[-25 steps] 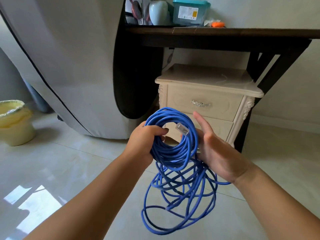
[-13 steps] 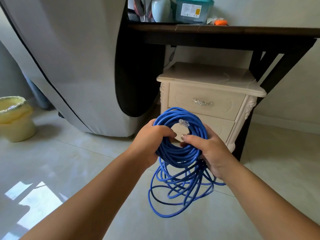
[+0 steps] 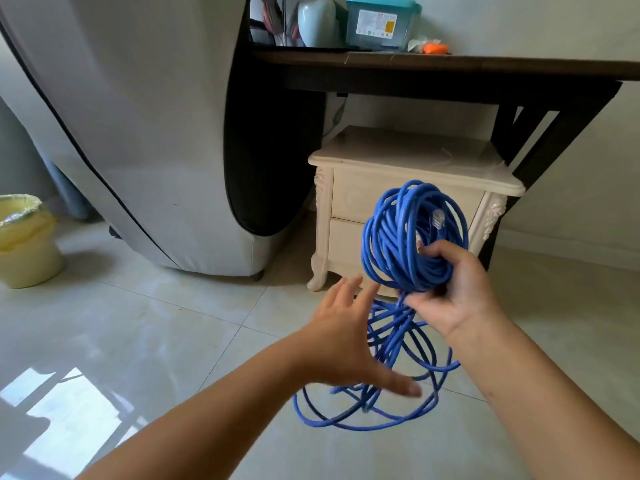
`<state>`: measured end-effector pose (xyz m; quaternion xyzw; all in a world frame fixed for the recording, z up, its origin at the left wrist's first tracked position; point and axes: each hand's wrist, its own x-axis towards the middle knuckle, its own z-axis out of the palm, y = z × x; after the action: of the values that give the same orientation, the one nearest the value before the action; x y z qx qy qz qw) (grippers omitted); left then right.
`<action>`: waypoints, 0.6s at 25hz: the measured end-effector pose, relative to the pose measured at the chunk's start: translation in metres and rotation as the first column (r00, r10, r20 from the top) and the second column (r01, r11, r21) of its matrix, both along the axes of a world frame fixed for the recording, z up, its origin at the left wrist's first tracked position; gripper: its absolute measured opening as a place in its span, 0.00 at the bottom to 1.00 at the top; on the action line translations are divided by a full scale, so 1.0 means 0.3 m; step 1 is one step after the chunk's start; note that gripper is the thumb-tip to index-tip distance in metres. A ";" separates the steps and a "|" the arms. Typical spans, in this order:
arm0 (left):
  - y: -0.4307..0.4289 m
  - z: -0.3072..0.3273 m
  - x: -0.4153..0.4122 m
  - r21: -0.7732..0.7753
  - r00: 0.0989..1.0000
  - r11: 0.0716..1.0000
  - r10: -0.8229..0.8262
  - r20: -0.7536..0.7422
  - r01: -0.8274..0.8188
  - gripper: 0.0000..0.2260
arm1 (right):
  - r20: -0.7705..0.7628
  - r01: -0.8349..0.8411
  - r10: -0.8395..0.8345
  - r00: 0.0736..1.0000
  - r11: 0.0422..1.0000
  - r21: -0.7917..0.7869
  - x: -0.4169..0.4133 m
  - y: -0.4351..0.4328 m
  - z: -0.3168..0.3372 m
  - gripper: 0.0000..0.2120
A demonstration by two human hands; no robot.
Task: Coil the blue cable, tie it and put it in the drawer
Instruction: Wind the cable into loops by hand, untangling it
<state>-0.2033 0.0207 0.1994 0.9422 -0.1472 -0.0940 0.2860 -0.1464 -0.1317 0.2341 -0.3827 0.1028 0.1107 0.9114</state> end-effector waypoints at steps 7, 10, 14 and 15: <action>0.036 -0.040 0.033 0.072 0.893 0.996 0.017 0.450 -0.055 0.13 | -0.174 0.175 -0.162 0.971 0.983 0.059 0.031 -0.107 0.023 0.20; 0.075 -0.038 0.050 -0.019 0.857 1.000 -0.004 0.516 0.016 0.10 | -0.165 0.201 -0.198 0.966 0.980 0.001 0.045 -0.139 0.027 0.12; 0.098 -0.028 0.059 -0.102 0.866 0.995 0.046 0.498 0.006 0.09 | -0.140 0.177 -0.197 0.970 0.974 -0.145 0.046 -0.134 0.013 0.05; 0.102 -0.021 0.059 -0.138 0.879 0.990 0.073 0.471 -0.008 0.09 | -0.142 0.173 -0.199 0.970 0.969 -0.179 0.044 -0.130 0.014 0.06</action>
<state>-0.1856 0.0512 0.1932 0.9182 -0.1991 0.1556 0.3049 -0.1332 -0.1705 0.2384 -0.4354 0.2196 0.0458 0.8718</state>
